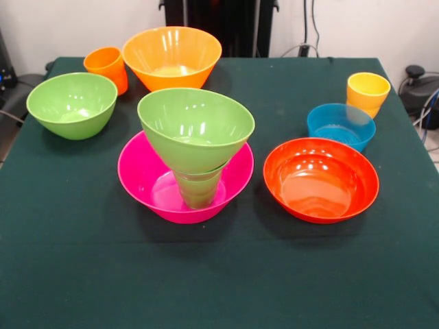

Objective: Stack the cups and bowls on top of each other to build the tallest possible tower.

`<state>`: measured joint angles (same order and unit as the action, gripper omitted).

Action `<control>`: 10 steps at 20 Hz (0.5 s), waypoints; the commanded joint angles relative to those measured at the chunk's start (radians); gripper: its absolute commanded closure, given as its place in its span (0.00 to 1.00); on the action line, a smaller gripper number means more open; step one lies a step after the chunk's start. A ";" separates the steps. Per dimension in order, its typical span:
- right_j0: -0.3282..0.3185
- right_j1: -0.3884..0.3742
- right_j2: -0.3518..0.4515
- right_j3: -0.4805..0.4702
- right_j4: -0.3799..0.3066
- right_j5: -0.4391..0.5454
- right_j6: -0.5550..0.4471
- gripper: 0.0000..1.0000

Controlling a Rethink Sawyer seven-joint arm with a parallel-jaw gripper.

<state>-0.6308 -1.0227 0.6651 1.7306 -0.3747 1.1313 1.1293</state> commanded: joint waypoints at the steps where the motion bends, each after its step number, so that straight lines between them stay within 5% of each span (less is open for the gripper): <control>1: 0.077 -0.054 -0.094 0.203 0.016 -0.103 0.252 0.00; 10: 0.128 -0.059 -0.146 0.281 0.025 -0.230 0.323 0.00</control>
<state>-0.5323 -1.0952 0.6006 1.8721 -0.3566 1.0315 1.2424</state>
